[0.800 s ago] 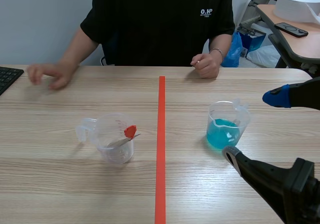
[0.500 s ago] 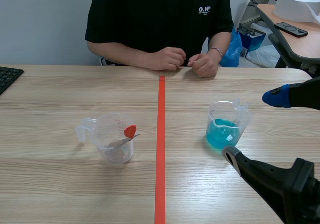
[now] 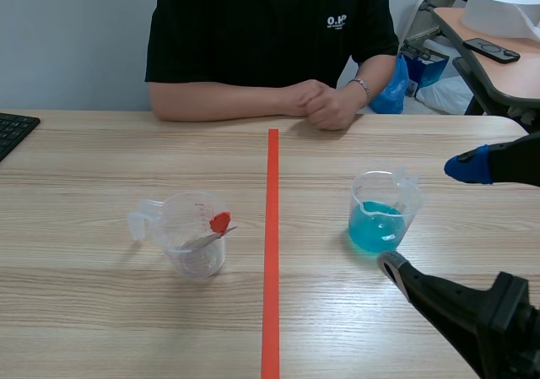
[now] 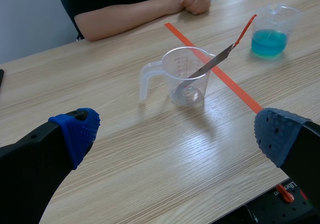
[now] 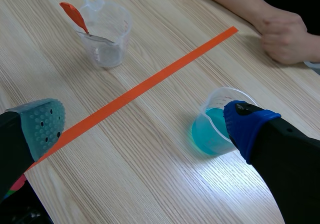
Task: Do the redox reaction experiment.
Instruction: 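Lift the metal plate out of the left beaker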
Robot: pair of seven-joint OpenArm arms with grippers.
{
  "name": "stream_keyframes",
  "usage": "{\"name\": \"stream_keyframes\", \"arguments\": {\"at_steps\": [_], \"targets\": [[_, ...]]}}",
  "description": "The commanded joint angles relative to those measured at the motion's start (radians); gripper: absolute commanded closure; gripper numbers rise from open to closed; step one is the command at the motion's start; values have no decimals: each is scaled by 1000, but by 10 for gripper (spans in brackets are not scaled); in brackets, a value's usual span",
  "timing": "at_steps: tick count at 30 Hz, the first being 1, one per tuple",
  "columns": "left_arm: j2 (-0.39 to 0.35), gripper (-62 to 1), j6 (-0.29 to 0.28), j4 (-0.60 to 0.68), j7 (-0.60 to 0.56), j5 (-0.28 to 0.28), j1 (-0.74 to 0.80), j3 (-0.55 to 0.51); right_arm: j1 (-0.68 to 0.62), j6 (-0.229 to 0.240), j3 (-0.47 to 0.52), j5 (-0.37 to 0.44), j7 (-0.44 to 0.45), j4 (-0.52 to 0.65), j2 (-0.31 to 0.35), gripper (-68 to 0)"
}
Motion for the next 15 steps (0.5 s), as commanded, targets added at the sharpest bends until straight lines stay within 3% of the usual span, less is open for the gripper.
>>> {"name": "stream_keyframes", "arguments": {"at_steps": [1, 9, 15], "targets": [[-3, -623, -1, 8, -14, -6, 3, -1, 11, -3, 13, 11, 13, 0, 5, -679], [-3, -623, -1, 8, -14, -6, 3, -1, 11, 3, 13, 10, 19, 0, 12, -679], [-3, -623, -1, 8, -14, -6, 3, -1, 11, 5, 12, 12, 47, 0, 65, -679]]}}
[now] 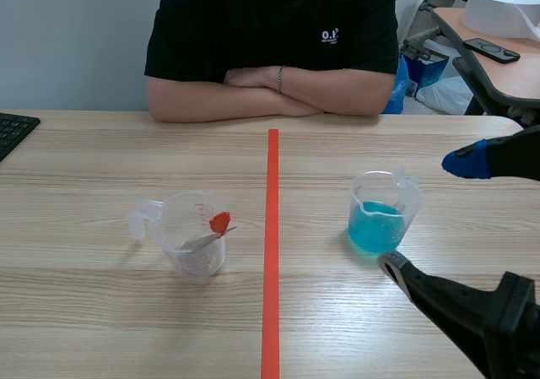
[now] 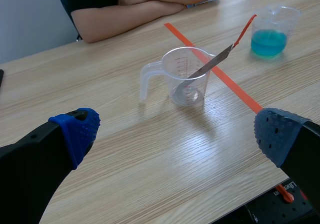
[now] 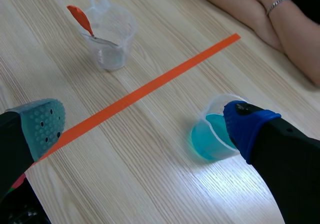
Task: Do the redox reaction experiment.
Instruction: 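Lift the metal plate out of the left beaker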
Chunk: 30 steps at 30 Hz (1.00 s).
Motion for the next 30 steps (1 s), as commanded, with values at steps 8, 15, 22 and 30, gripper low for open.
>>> {"name": "stream_keyframes", "arguments": {"at_steps": [8, 15, 22, 30], "targets": [[-3, -623, 0, 8, -14, -6, 3, -1, 11, 0, 12, 15, 65, 0, 108, -679], [-3, -623, 0, 8, -14, -6, 3, -1, 11, 4, 12, 15, 101, 0, 197, -679], [-3, -623, 0, 8, -14, -6, 3, -1, 11, 5, 11, 15, 145, -1, 292, -679], [-37, -623, 1, 7, -6, -6, 3, -1, 11, 4, 11, 48, 150, -2, 354, -679]]}}
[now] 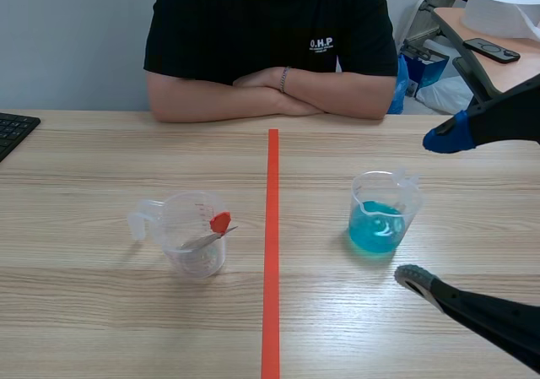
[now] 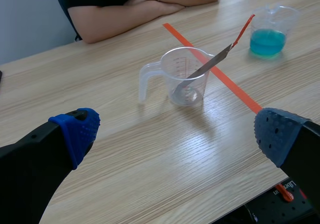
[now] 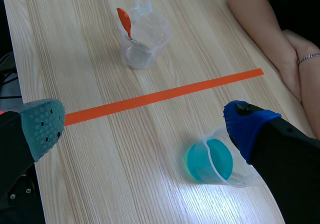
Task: Do the redox reaction experiment.
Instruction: 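Lift the metal plate out of the left beaker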
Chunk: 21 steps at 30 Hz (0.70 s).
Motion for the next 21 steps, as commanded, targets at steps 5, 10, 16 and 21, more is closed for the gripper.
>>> {"name": "stream_keyframes", "arguments": {"at_steps": [5, 10, 16, 21], "targets": [[-50, -623, 2, -44, 65, -6, -53, -1, 18, -2, -5, 18, 56, -21, 11, -679], [-80, -623, 2, -164, 98, -6, -141, -1, 62, 2, -57, 16, 64, -56, 11, -679], [-113, -623, 1, -326, 97, 1, -216, -1, 133, 4, -135, 14, 69, -98, 11, -679], [-130, -585, 1, -438, 73, 9, -242, -1, 175, 4, -178, 13, 76, -106, 11, -679]]}}
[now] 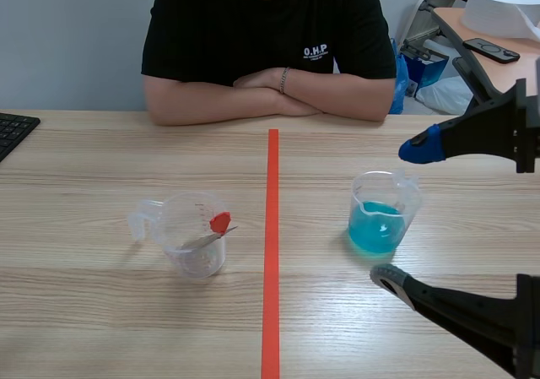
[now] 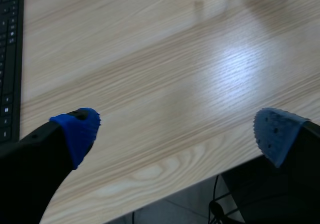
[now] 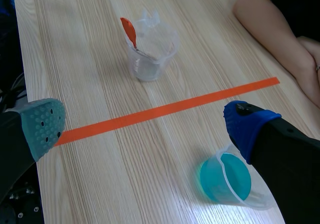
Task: Do the redox reaction experiment.
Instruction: 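Lift the metal plate out of the left beaker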
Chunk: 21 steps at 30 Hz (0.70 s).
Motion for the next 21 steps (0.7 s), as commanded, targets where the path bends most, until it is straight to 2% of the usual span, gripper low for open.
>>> {"name": "stream_keyframes", "arguments": {"at_steps": [1, 3, 5, 7, 12, 15, 18, 21], "targets": [[-3, -525, 2, 5, -26, -6, 11, -1, 26, -3, -4, 11, 18, 6, 11, -679], [-3, -410, 2, -23, -30, 1, 11, -1, 50, -3, -23, 8, 18, 5, 11, -679], [-2, -332, 1, -45, -30, 12, 11, -1, 72, -3, -45, 8, 18, 5, 11, -679], [0, -292, -1, -72, -29, 21, 11, -1, 92, -3, -68, 8, 19, -1, 10, -679], [21, -168, -2, -145, -31, 93, 0, -1, 171, -4, -154, 8, 59, -60, 3, -679], [49, -110, -2, -196, -50, 133, -19, -1, 240, -3, -219, 8, 79, -112, -24, -679], [85, -60, -2, -251, -85, 188, -43, -1, 314, -3, -285, -31, 82, -165, -63, -679], [121, -38, -2, -298, -130, 235, -64, -1, 380, -3, -356, -75, 82, -209, -100, -679]]}}
